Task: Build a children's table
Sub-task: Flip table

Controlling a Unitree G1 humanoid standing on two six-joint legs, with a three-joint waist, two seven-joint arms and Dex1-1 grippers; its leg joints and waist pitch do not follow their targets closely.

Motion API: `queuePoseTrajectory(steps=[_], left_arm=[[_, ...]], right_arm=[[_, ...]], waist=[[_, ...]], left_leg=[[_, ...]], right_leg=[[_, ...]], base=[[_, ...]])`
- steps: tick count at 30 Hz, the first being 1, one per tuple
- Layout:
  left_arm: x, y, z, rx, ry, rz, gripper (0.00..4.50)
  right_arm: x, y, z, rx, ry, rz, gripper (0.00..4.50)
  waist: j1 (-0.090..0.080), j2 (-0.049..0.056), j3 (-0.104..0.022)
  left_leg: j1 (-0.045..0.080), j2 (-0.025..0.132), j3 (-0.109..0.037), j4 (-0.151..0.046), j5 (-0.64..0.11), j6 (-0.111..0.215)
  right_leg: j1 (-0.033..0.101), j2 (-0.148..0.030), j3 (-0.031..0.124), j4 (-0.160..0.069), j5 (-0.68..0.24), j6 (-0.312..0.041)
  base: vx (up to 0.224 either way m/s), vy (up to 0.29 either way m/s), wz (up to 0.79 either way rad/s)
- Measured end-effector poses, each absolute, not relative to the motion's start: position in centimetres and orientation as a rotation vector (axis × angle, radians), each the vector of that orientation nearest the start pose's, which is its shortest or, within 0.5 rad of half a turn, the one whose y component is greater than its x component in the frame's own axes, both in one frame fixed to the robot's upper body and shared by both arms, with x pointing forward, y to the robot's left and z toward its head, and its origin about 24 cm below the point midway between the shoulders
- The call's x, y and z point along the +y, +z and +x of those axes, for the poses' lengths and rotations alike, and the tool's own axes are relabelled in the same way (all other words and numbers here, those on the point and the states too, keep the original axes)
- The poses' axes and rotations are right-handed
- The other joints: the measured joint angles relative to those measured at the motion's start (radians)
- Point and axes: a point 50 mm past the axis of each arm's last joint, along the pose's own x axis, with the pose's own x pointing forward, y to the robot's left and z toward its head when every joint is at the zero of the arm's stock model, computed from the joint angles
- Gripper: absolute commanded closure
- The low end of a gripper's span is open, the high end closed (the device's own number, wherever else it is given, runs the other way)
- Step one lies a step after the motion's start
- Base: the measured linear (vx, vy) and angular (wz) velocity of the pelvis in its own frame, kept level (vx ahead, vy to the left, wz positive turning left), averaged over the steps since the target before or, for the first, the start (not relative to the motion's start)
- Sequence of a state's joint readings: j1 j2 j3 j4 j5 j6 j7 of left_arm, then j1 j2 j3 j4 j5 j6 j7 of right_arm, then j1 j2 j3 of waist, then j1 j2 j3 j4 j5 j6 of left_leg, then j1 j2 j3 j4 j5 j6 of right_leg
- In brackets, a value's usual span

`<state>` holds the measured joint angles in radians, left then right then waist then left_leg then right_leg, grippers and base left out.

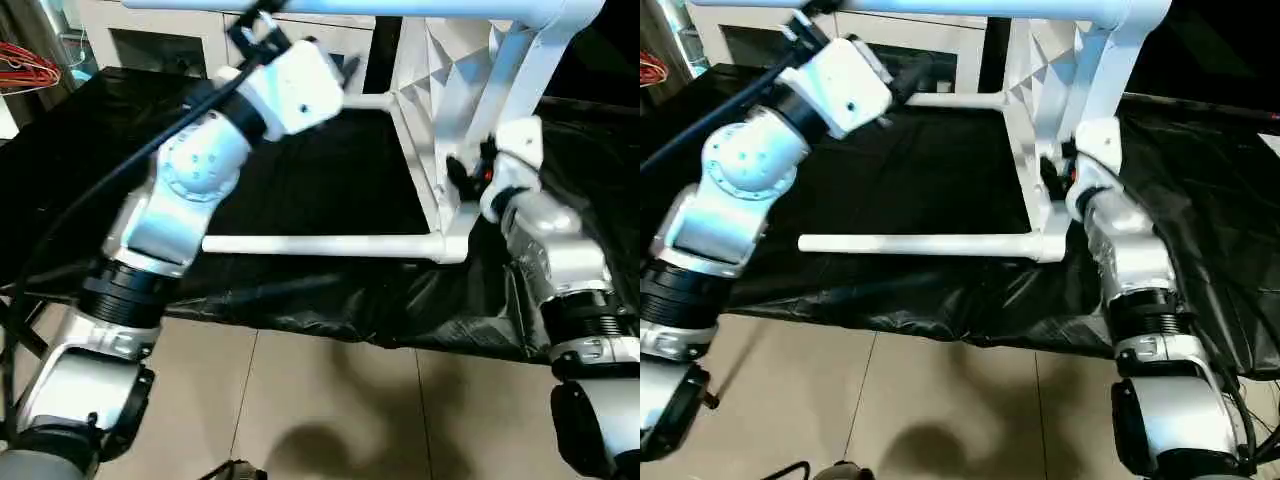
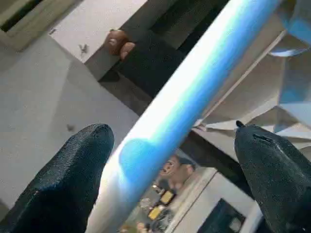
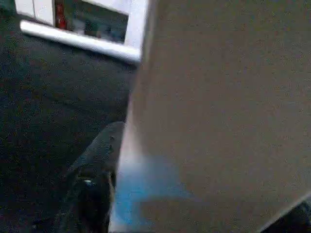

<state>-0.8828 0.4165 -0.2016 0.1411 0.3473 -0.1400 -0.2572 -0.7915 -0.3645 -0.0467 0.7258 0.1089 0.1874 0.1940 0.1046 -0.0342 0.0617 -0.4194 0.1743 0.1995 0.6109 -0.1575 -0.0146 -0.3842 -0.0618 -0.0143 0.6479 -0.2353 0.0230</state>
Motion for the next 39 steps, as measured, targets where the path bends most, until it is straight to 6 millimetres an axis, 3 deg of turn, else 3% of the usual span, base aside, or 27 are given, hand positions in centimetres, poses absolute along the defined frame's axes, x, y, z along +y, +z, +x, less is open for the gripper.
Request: queuePoseTrajectory(steps=[1,7,17,21,23,28,30,31,39], left_arm=[[10.4,27.2,33.8,-0.771,-0.363,0.945,0.0],[11.1,27.3,33.9,-0.78,-0.288,0.985,0.0],[13.6,27.8,34.3,-0.765,-0.107,1.13,0.0],[14.2,27.3,34.6,-0.733,-0.091,1.145,0.0],[14.3,27.1,34.7,-0.728,-0.084,1.148,0.0],[14.1,26.9,34.9,-0.732,-0.076,1.128,0.0],[14.1,26.9,34.9,-0.734,-0.076,1.125,0.0],[14.0,26.9,34.9,-0.734,-0.078,1.113,0.27],[13.5,26.7,34.7,-0.727,-0.079,0.999,0.76]], right_arm=[[-20.9,12.2,38.7,0.137,0.097,-0.189,1.97],[-21.2,11.7,38.8,0.135,0.093,-0.204,2.38],[-21.7,11.7,39.0,0.119,0.089,-0.234,2.43],[-22.6,12.2,38.9,0.11,0.099,-0.263,2.43],[-23.1,12.8,38.9,0.092,0.109,-0.287,2.43],[-24.3,15.7,39.3,0.052,0.138,-0.393,2.43],[-24.5,16.9,39.4,0.032,0.144,-0.438,2.43],[-24.7,17.6,39.4,0.021,0.148,-0.466,2.43],[-25.4,21.8,39.7,-0.019,0.16,-0.613,2.43]], waist=[[0.0,0.0,0.0],[0.001,0.0,0.0],[0.001,0.0,0.0],[0.008,0.0,0.0],[0.01,0.001,0.001],[0.01,0.006,0.002],[0.01,0.006,0.002],[0.01,0.007,0.002],[0.015,0.008,0.002]], left_leg=[[0.0,0.0,0.0,0.0,0.0,0.0],[0.0,0.0,0.0,0.0,0.001,0.0],[-0.001,0.0,0.0,0.0,0.001,0.0],[-0.01,0.0,0.001,0.0,0.003,0.004],[-0.022,0.0,0.001,0.005,0.008,0.011],[-0.03,0.0,0.002,0.012,0.005,0.014],[-0.03,0.001,0.002,0.013,0.005,0.014],[-0.03,0.001,0.002,0.013,0.006,0.014],[-0.028,0.0,0.002,0.018,0.005,0.012]], right_leg=[[0.0,0.0,0.0,0.0,0.0,0.0],[0.0,0.0,0.0,0.0,0.001,-0.001],[-0.001,0.0,0.0,0.0,0.001,-0.001],[-0.01,0.0,0.0,0.001,0.002,0.0],[-0.022,0.0,0.0,0.006,0.003,0.001],[-0.029,-0.001,0.001,0.012,0.002,0.0],[-0.031,-0.001,0.001,0.015,0.002,0.0],[-0.031,-0.001,0.001,0.016,0.002,0.0],[-0.027,-0.004,0.0,0.016,0.005,0.0]], base=[[0.0,0.0,0.0],[0.0,0.0,0.0],[0.0,0.0,0.0],[0.0,0.0,0.0],[0.0,0.0,0.0],[0.0,0.0,0.0],[0.0,0.0,0.0],[0.0,0.0,0.0],[0.0,0.0,0.0]])
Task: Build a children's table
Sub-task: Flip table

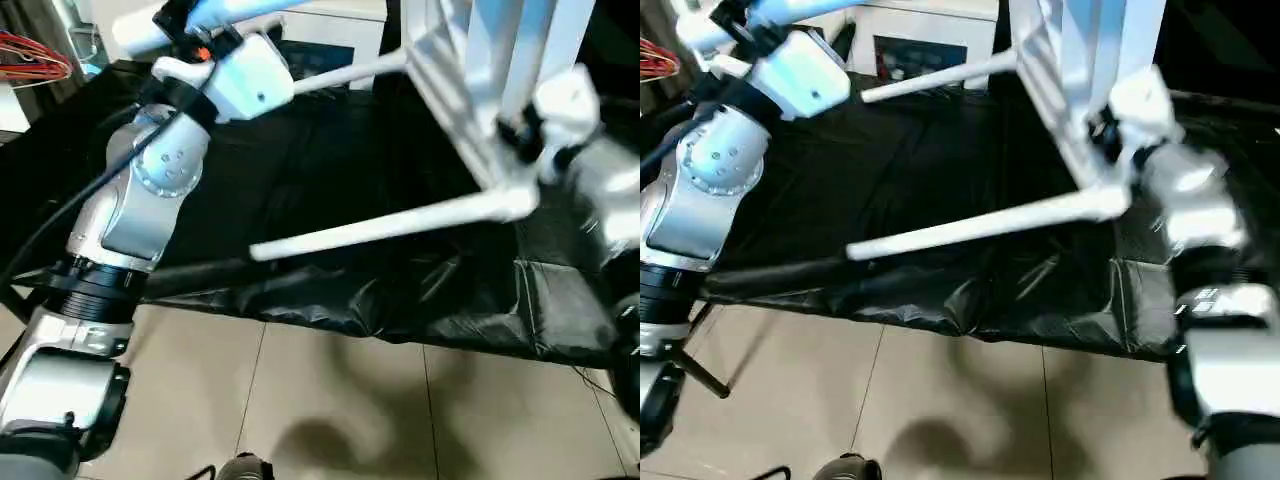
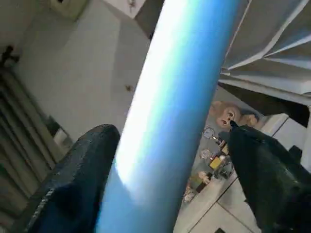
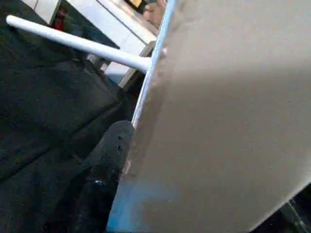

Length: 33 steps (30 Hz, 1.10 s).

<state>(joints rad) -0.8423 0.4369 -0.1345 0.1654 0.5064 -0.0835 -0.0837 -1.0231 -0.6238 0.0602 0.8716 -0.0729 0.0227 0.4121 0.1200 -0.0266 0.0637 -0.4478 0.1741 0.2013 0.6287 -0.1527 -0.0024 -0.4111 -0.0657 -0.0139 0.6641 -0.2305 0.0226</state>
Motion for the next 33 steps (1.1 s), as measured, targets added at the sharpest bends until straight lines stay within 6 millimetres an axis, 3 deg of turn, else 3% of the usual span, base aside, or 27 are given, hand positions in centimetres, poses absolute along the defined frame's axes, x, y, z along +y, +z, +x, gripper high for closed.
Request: queuePoseTrajectory(steps=[12,24,26,33], left_arm=[[12.7,24.8,34.1,-0.69,-0.109,0.912,1.85],[11.9,23.4,34.1,-0.652,-0.144,0.837,2.64],[11.9,23.2,34.1,-0.64,-0.145,0.835,2.81],[12.2,23.0,34.3,-0.613,-0.132,0.833,2.94]], right_arm=[[-27.0,25.8,39.9,-0.018,0.11,-0.791,2.43],[-27.4,29.5,40.1,-0.06,0.016,-0.929,2.43],[-27.3,29.7,40.1,-0.069,0.019,-0.929,1.92],[-26.0,30.0,40.2,-0.161,0.067,-0.901,1.36]], waist=[[0.001,0.0,0.0],[-0.01,-0.001,0.0],[-0.011,-0.003,0.0],[-0.021,-0.004,-0.001]], left_leg=[[0.008,-0.002,0.011,0.003,-0.001,0.003],[0.008,-0.002,0.011,0.004,-0.001,0.003],[0.008,-0.002,0.011,0.004,-0.001,0.003],[0.009,-0.002,0.011,0.004,-0.001,0.003]], right_leg=[[0.013,-0.012,-0.002,-0.002,0.002,0.0],[0.012,-0.013,-0.002,-0.001,0.003,0.002],[0.012,-0.013,-0.002,-0.002,0.003,0.002],[0.012,-0.013,-0.002,-0.001,0.003,0.003]], base=[[0.0,0.0,0.0],[0.0,0.0,0.0],[0.0,0.0,0.0],[0.0,0.0,0.0]])
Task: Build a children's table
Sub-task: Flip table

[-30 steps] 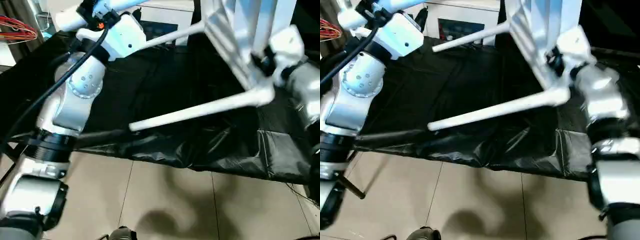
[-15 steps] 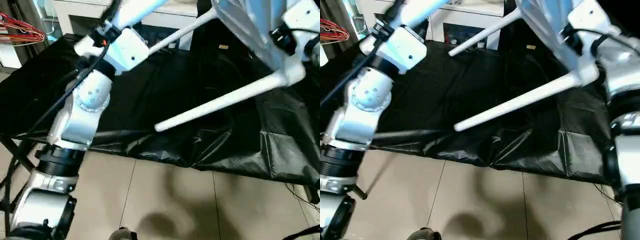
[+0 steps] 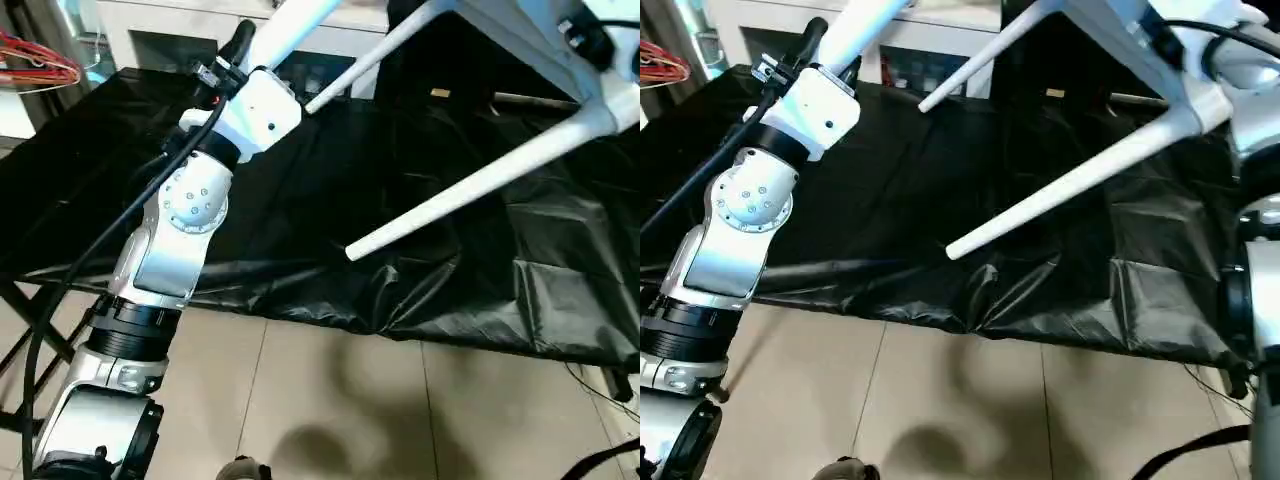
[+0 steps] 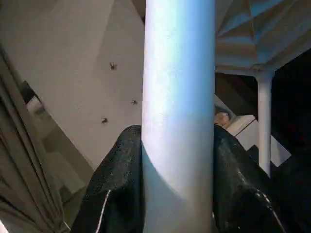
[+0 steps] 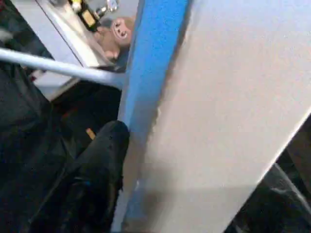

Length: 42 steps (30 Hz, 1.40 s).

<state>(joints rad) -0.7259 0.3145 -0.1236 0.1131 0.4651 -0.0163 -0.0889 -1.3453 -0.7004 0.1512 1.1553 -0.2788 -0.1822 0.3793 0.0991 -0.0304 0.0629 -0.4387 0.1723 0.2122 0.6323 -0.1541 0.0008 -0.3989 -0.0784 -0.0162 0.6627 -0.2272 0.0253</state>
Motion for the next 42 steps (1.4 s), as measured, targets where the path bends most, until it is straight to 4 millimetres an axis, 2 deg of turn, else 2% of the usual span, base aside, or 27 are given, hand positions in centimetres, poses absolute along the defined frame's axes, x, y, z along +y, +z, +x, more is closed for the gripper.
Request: queuePoseTrajectory(steps=[4,9,12,15,18,21,24,26,30,34,35,37,39,42], left_arm=[[12.3,22.9,34.3,-0.606,-0.129,0.832,2.95],[12.4,22.8,34.4,-0.591,-0.133,0.833,2.95],[12.4,22.7,34.5,-0.583,-0.139,0.835,2.95],[12.4,22.5,34.5,-0.57,-0.146,0.837,2.96],[12.4,22.4,34.5,-0.564,-0.15,0.837,2.96],[12.1,22.3,34.5,-0.56,-0.166,0.838,2.96],[11.4,22.1,34.4,-0.557,-0.198,0.84,2.96],[11.5,21.9,34.4,-0.55,-0.202,0.835,2.96],[11.6,21.6,34.5,-0.534,-0.205,0.829,2.96],[11.9,21.5,34.5,-0.522,-0.2,0.825,2.96],[12.0,21.5,34.6,-0.519,-0.199,0.825,2.96],[12.2,21.4,34.6,-0.513,-0.193,0.826,2.96],[12.5,21.4,34.6,-0.509,-0.187,0.827,2.96],[12.6,21.3,34.7,-0.5,-0.184,0.834,2.96]], right_arm=[[-25.4,30.0,40.4,-0.199,0.073,-0.894,0.92],[-24.1,30.8,40.3,-0.335,0.108,-0.798,0.81],[-23.1,31.7,39.9,-0.458,0.149,-0.728,0.81],[-21.9,32.6,39.0,-0.644,0.201,-0.637,0.81],[-20.9,33.4,38.0,-0.794,0.252,-0.561,0.81],[-18.8,32.7,36.7,-0.923,0.414,-0.475,0.81],[-17.8,31.1,35.8,-0.926,0.543,-0.37,0.81],[-17.9,29.4,35.8,-0.861,0.579,-0.336,0.81],[-18.3,26.3,35.6,-0.737,0.622,-0.338,0.81],[-19.3,19.5,35.3,-0.422,0.677,-0.331,0.81],[-19.6,18.2,35.0,-0.361,0.68,-0.324,0.52],[-20.4,15.5,34.2,-0.205,0.687,-0.277,0.45],[-20.8,13.9,33.8,-0.109,0.682,-0.25,0.28],[-21.4,13.0,33.7,-0.006,0.642,-0.23,0.06]], waist=[[-0.004,0.0,0.0],[-0.008,0.0,0.0],[-0.008,-0.001,-0.001],[-0.009,-0.007,-0.009],[-0.007,-0.01,-0.011],[-0.006,-0.016,-0.014],[0.003,-0.019,-0.017],[0.004,-0.019,-0.016],[0.003,-0.023,-0.019],[0.001,-0.024,-0.021],[0.001,-0.024,-0.021],[0.0,-0.024,-0.022],[-0.006,-0.023,-0.023],[-0.011,-0.02,-0.027]], left_leg=[[0.0,0.0,0.0,0.0,0.0,0.0],[0.002,0.0,0.0,0.0,0.0,0.0],[0.002,0.0,0.0,0.0,0.0,0.0],[0.003,0.0,0.0,0.0,0.0,0.0],[0.004,0.0,-0.001,0.0,0.0,0.0],[0.006,0.0,-0.001,0.0,-0.001,0.001],[0.007,0.0,-0.001,-0.001,-0.001,0.002],[0.013,0.0,-0.001,-0.001,-0.002,0.003],[0.017,-0.001,-0.001,-0.002,-0.002,0.003],[0.019,-0.002,-0.002,-0.009,-0.002,0.003],[0.02,-0.002,-0.002,-0.01,-0.002,0.003],[0.02,-0.002,-0.002,-0.011,-0.002,0.003],[0.021,-0.002,-0.002,-0.011,-0.002,0.003],[0.022,-0.002,-0.004,-0.011,-0.002,0.003]], right_leg=[[0.0,0.0,0.0,0.0,0.0,0.0],[-0.003,0.0,0.0,0.0,0.0,0.001],[-0.003,0.0,0.0,0.0,0.0,0.001],[-0.001,0.0,0.0,0.0,0.001,0.002],[-0.002,0.0,-0.001,-0.001,0.001,0.002],[0.001,0.0,-0.001,-0.002,0.001,0.002],[0.006,0.0,-0.002,-0.008,0.003,0.002],[0.015,0.0,-0.002,-0.015,0.003,0.003],[0.019,0.0,-0.001,-0.019,0.001,0.006],[0.019,0.0,-0.001,-0.024,0.001,0.007],[0.019,0.0,-0.001,-0.024,0.001,0.007],[0.019,0.0,-0.001,-0.024,0.001,0.007],[0.018,0.0,-0.002,-0.024,0.002,0.007],[0.017,0.0,-0.003,-0.025,0.002,0.008]], base=[[0.0,0.0,0.0],[0.0,0.0,0.0],[0.0,0.0,0.0],[0.0,0.0,0.0],[0.0,0.0,0.0],[0.0,0.0,0.0],[0.0,0.0,0.0],[0.0,0.0,0.0],[0.0,0.0,0.0],[0.0,0.0,0.0],[0.0,0.0,0.0],[0.0,0.0,0.0],[0.0,0.0,0.0],[0.0,0.0,0.0]])
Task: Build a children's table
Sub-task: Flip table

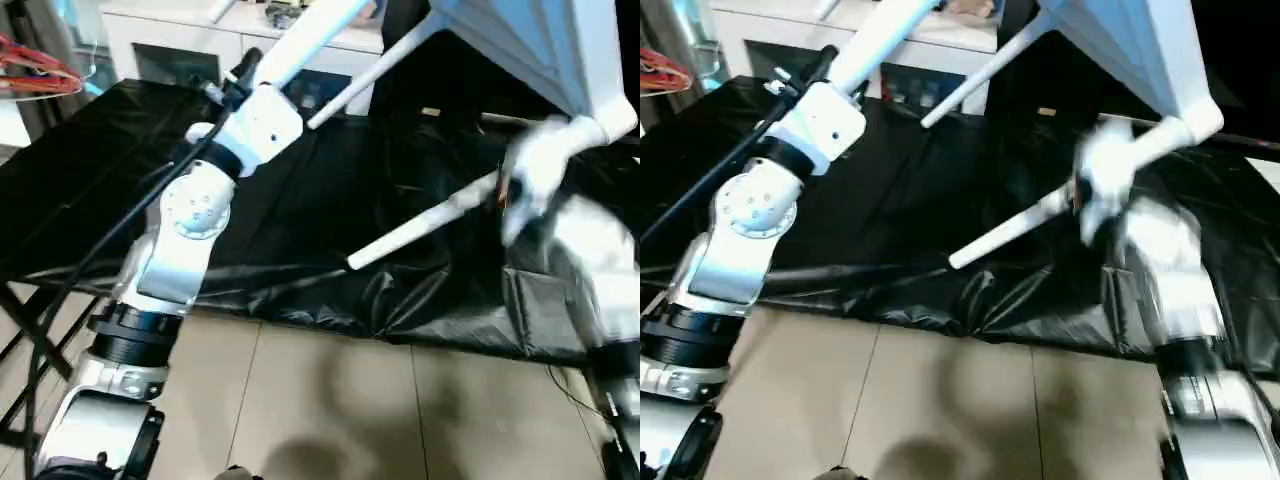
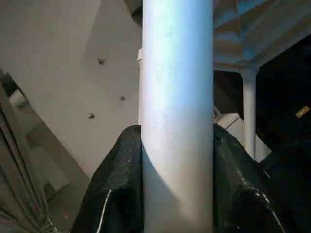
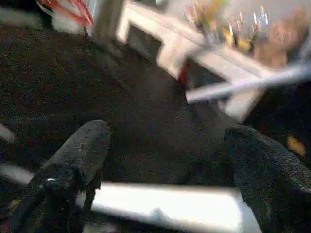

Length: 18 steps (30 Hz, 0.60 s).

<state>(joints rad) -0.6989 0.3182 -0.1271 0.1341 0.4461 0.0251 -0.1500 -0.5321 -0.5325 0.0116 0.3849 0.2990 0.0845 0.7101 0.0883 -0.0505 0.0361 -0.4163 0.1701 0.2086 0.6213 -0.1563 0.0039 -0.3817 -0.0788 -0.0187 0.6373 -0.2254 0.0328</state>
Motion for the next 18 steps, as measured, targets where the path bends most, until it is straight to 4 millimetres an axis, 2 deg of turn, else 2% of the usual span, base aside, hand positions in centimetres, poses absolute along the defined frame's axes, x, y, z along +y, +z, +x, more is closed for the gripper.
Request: queuePoseTrajectory(steps=[1,4,7,9,12,15,18], left_arm=[[12.7,21.2,34.7,-0.496,-0.186,0.837,2.96],[13.1,21.1,34.8,-0.487,-0.176,0.84,2.96],[13.3,21.1,34.8,-0.484,-0.169,0.84,2.96],[13.5,21.1,34.8,-0.478,-0.165,0.845,2.96],[13.6,21.0,34.9,-0.471,-0.162,0.848,2.96],[13.8,20.9,34.9,-0.462,-0.157,0.852,2.96],[13.8,20.7,34.9,-0.453,-0.161,0.85,2.96]], right_arm=[[-21.9,12.1,33.5,0.056,0.608,-0.21,0.0],[-22.4,9.2,33.1,0.205,0.511,-0.126,0.0],[-22.0,8.0,33.0,0.27,0.459,-0.071,0.0],[-21.6,7.8,33.6,0.283,0.423,-0.029,0.0],[-20.6,8.2,34.8,0.261,0.408,0.062,0.0],[-19.6,8.8,36.3,0.212,0.395,0.195,0.0],[-19.6,9.1,37.6,0.212,0.341,0.268,0.0]], waist=[[0.0,-0.002,-0.004],[-0.004,0.001,-0.006],[-0.011,0.004,-0.006],[-0.022,0.004,-0.007],[-0.035,0.009,-0.008],[-0.047,0.014,-0.007],[-0.058,0.022,-0.003]], left_leg=[[0.002,0.0,0.0,-0.001,0.0,0.0],[0.008,-0.001,-0.005,-0.003,0.0,0.0],[0.008,-0.006,-0.013,-0.003,0.0,-0.001],[0.011,-0.009,-0.014,-0.004,0.0,-0.001],[0.013,-0.01,-0.021,-0.005,0.0,-0.001],[0.013,-0.015,-0.037,-0.007,-0.001,-0.001],[0.015,-0.015,-0.039,-0.013,-0.001,-0.001]], right_leg=[[0.002,0.0,0.0,-0.002,0.0,0.0],[0.004,0.0,-0.002,-0.007,0.0,0.001],[0.002,-0.004,-0.008,-0.01,0.0,0.001],[0.002,-0.014,-0.019,-0.011,0.0,0.001],[0.003,-0.016,-0.026,-0.02,-0.001,0.001],[0.004,-0.017,-0.036,-0.03,-0.002,-0.001],[0.008,-0.023,-0.051,-0.04,-0.004,-0.005]], base=[[0.0,0.0,0.0],[0.0,0.0,0.0],[0.0,0.0,0.0],[0.0,0.0,0.0],[0.0,0.0,0.0],[0.0,0.0,0.0],[0.0,0.0,0.0]])
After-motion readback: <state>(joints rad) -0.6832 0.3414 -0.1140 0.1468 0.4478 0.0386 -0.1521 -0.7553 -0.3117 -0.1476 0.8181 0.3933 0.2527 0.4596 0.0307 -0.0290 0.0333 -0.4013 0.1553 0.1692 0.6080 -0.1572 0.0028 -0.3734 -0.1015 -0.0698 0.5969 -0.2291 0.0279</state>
